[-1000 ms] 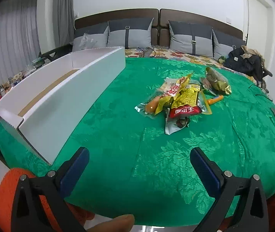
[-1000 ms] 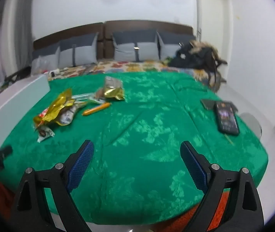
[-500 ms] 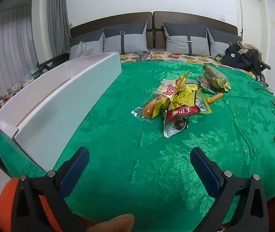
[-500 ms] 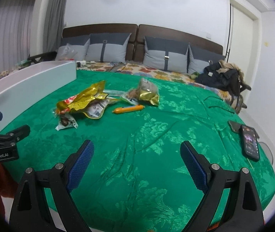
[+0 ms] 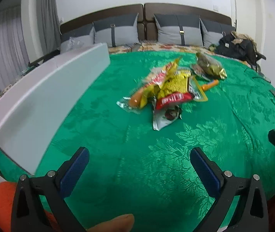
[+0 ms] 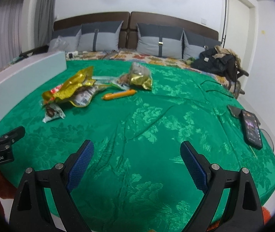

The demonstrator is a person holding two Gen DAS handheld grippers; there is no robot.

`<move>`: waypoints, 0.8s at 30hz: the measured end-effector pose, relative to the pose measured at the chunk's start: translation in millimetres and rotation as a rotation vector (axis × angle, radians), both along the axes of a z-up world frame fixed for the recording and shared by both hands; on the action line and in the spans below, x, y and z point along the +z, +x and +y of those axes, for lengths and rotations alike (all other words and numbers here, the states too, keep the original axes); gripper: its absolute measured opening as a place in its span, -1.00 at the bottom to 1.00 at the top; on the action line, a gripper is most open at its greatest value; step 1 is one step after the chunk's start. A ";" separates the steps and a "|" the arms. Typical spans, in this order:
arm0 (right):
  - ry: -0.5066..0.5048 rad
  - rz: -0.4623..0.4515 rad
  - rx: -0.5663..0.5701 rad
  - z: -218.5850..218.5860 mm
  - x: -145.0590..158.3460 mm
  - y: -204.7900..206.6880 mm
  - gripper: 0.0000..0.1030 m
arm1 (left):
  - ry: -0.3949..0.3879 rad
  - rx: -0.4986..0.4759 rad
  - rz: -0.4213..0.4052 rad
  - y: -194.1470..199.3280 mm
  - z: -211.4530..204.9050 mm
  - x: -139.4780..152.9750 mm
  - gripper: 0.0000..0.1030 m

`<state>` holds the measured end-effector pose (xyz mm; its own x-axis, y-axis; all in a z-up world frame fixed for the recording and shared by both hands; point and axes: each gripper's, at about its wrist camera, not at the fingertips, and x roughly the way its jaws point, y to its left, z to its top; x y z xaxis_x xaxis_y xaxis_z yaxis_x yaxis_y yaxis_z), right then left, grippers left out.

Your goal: Organize snacks

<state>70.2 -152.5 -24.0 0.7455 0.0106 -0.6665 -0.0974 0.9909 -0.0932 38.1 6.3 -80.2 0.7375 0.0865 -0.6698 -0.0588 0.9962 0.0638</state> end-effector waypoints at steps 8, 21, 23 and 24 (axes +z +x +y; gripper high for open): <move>0.023 0.103 0.005 -0.1 -25.0 11.6 0.81 | -0.001 -0.024 0.037 6.7 -1.5 -11.0 1.00; 0.075 0.181 -0.042 -10.0 -42.1 21.2 0.81 | -0.032 0.006 0.108 16.5 12.7 -26.1 1.00; 0.078 0.178 -0.042 -9.1 -42.7 21.8 0.81 | -0.044 0.006 0.114 16.8 14.5 -27.7 1.00; 0.078 0.178 -0.042 -8.9 -42.6 22.6 0.81 | -0.048 0.006 0.115 16.9 15.2 -27.9 1.00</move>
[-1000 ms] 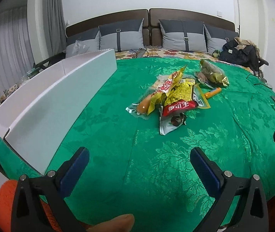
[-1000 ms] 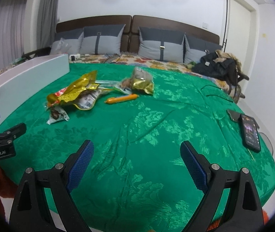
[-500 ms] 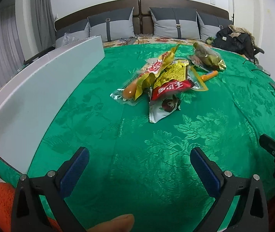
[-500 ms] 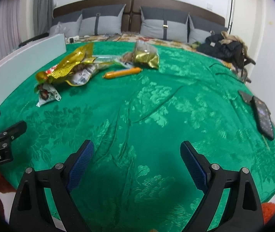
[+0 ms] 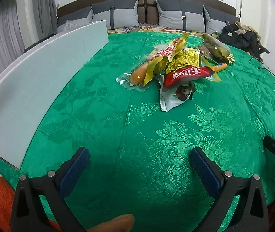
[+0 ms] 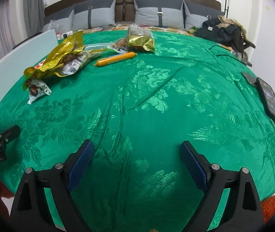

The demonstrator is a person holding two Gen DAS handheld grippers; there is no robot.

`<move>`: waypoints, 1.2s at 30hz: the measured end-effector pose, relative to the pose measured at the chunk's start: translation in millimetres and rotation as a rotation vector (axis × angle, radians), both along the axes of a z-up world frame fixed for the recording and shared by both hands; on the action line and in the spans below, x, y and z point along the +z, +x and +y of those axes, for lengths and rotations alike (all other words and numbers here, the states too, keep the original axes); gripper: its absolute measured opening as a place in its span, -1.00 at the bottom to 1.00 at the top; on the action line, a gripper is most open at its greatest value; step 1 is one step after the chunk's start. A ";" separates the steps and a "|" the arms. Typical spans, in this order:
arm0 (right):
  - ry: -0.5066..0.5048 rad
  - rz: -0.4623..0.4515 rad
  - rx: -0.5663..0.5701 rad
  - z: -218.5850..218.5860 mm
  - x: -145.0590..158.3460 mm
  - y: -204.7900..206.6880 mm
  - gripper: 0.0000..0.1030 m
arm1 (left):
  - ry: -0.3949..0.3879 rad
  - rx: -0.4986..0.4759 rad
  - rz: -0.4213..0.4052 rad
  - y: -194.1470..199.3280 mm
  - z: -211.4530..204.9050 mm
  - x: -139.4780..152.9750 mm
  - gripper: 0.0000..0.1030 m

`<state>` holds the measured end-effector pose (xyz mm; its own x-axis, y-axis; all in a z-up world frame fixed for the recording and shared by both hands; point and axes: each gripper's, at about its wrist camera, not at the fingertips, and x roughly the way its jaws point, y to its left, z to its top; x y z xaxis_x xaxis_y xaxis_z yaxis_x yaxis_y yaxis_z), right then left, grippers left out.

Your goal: Organize snacks

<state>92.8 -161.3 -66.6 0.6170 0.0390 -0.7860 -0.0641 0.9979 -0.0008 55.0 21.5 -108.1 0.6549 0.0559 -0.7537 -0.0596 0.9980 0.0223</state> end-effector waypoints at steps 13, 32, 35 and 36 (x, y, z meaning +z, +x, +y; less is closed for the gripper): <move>0.010 0.001 -0.003 -1.2 0.2 1.5 0.83 | -0.039 -0.003 0.014 -1.4 8.3 -1.1 1.00; 0.012 0.003 -0.005 -1.0 0.9 1.9 0.83 | -0.037 -0.035 0.009 -1.8 9.7 -0.2 1.00; 0.012 0.000 -0.006 -0.7 1.1 1.8 0.83 | -0.037 -0.040 0.011 -1.8 9.9 0.0 1.00; 0.013 -0.001 -0.007 -0.8 1.0 1.8 0.83 | -0.037 -0.041 0.012 -1.6 9.7 0.0 1.00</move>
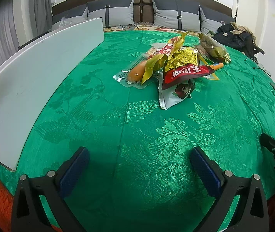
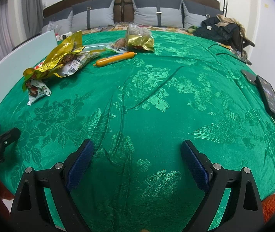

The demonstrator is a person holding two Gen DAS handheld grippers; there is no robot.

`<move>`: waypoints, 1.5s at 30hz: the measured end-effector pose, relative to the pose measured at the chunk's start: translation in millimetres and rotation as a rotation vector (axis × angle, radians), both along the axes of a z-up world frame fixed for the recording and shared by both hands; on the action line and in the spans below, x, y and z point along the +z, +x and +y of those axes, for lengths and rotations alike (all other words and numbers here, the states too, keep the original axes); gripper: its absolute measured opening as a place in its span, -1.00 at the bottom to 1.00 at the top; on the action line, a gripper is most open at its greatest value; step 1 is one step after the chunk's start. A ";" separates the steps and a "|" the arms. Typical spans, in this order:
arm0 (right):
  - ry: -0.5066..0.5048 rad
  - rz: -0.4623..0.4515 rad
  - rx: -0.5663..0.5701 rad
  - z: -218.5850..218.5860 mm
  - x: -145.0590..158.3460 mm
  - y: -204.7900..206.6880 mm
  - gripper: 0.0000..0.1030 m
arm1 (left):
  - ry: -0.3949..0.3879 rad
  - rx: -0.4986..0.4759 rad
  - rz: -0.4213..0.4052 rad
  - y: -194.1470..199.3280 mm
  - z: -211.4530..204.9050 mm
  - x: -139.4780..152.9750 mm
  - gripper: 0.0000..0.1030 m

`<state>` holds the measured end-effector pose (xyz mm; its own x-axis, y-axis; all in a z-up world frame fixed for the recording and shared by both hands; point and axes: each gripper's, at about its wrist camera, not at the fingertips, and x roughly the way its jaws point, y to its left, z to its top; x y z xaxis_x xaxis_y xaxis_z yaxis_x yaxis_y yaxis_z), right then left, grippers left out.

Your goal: Organize snacks

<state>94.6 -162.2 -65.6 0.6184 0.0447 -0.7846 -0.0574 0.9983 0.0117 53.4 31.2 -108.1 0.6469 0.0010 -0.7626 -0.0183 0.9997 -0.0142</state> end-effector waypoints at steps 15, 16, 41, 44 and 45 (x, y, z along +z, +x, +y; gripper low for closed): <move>0.000 -0.004 -0.001 0.2 0.0 -0.6 0.83 | -0.001 -0.023 0.016 1.9 1.0 1.9 1.00; 0.000 -0.004 -0.001 0.3 0.0 -0.7 0.83 | -0.003 -0.026 0.024 2.9 1.2 2.4 1.00; 0.002 0.000 0.005 0.1 -0.7 -0.3 0.83 | -0.010 -0.224 0.165 136.1 -58.7 47.0 0.99; 0.002 -0.001 0.005 0.1 -0.5 -0.2 0.83 | 0.009 -0.224 0.164 135.1 -58.8 47.3 0.92; 0.002 0.000 0.005 0.1 -0.3 0.1 0.83 | 0.023 -0.218 0.163 134.7 -58.4 47.9 0.80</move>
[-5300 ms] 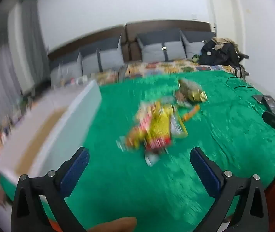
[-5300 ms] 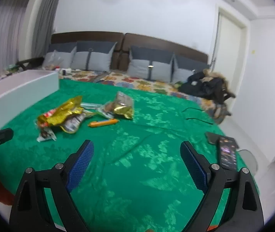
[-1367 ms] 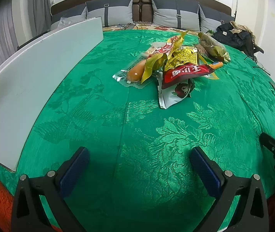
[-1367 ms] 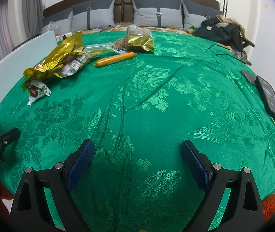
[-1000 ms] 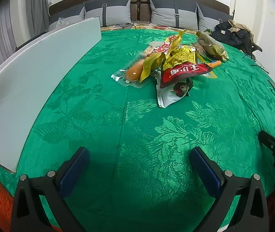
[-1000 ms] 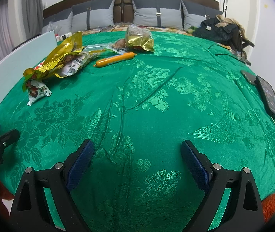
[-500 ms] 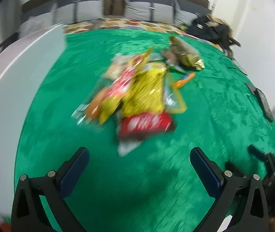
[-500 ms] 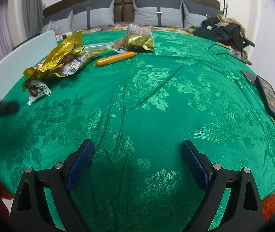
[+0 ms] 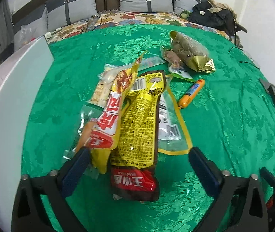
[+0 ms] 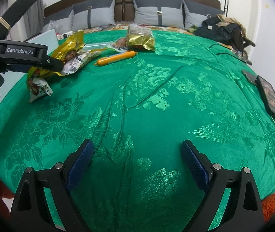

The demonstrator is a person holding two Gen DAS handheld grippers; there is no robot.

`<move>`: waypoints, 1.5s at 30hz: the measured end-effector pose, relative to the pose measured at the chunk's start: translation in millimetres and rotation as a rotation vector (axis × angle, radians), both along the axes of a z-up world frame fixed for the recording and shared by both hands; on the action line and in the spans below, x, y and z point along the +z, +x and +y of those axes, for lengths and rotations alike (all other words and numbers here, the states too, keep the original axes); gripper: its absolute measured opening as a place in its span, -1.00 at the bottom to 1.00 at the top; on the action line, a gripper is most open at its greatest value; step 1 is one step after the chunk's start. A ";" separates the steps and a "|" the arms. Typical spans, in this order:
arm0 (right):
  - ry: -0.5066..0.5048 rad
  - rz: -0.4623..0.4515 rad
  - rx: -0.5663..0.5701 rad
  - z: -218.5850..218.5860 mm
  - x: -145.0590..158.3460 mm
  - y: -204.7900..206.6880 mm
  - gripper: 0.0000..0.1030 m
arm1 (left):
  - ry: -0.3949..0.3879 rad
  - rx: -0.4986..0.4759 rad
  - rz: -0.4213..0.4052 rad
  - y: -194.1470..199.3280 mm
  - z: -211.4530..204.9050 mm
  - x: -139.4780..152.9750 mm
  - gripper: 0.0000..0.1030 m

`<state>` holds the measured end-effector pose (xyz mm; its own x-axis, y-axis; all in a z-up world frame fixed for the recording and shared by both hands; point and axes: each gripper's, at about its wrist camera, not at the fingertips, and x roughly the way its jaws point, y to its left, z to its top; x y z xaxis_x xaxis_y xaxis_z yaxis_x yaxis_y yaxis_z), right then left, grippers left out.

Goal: Organize snacks
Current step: 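Reach the left gripper to the snack pile and grasp the white-red chip bag, then lift the chip bag with the left gripper while the right gripper grasps the yellow sausage pack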

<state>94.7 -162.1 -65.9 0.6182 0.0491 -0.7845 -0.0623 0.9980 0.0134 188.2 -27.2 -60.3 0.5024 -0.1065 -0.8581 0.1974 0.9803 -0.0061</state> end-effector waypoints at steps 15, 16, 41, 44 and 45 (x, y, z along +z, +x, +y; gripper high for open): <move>-0.001 -0.002 -0.001 0.5 -0.1 -0.3 0.83 | -0.120 -0.011 0.057 -34.0 34.5 1.9 -0.44; -0.001 -0.002 -0.002 0.6 -0.2 -0.4 0.83 | -0.127 -0.024 0.058 -38.4 34.2 2.1 -0.44; 0.001 -0.001 0.001 1.2 3.3 -1.1 0.83 | -0.059 0.063 -0.009 -65.9 40.6 -29.4 -0.11; 0.001 -0.001 0.001 1.1 3.2 -1.2 0.83 | -0.037 0.054 -0.016 -84.0 54.6 -28.4 -0.13; 0.001 -0.001 0.001 1.2 3.3 -1.2 0.83 | -0.039 0.057 -0.016 -88.0 58.8 -28.0 -0.13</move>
